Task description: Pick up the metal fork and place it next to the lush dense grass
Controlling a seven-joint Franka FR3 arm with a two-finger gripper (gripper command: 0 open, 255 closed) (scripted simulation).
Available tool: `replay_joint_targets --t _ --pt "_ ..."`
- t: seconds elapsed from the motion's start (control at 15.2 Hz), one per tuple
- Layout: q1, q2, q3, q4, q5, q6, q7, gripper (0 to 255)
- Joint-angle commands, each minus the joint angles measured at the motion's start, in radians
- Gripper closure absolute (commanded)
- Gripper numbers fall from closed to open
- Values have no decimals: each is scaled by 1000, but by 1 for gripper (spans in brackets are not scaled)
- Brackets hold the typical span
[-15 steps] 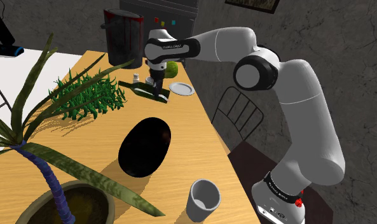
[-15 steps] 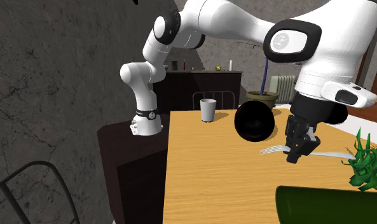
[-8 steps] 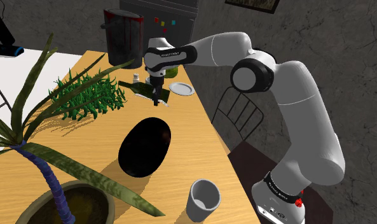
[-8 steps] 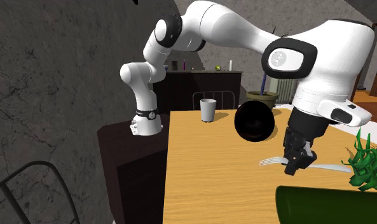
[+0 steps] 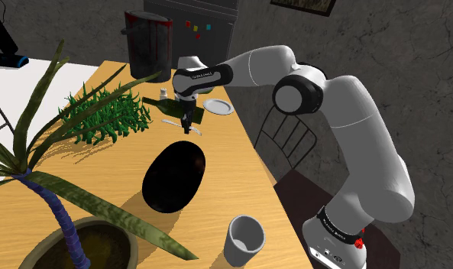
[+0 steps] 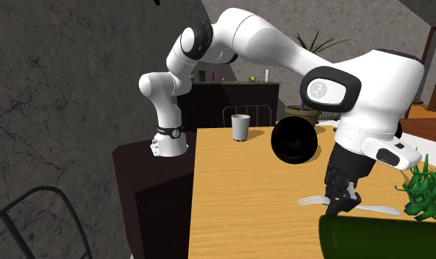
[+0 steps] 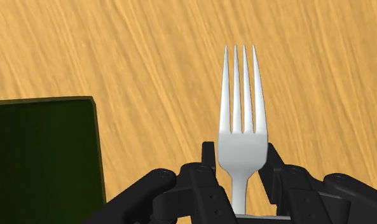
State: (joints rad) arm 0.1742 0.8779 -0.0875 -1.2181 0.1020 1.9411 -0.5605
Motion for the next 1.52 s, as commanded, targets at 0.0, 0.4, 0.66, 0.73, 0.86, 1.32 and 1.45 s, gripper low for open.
replay_joint_targets --t 0.0,0.4,0.66,0.73,0.86,1.32,1.45 --pt "1 2 0 -1 0 4 1 255" --pt "1 2 0 -1 0 4 1 255" --pt "1 3 0 -1 0 4 1 0" --pt "1 3 0 -1 0 4 1 0" --pt "0 -7 0 18 -1 -23 2 0" --pt "-3 -24 -2 83 -4 -105 5 0" --pt "-3 -24 -2 83 -4 -105 5 0"
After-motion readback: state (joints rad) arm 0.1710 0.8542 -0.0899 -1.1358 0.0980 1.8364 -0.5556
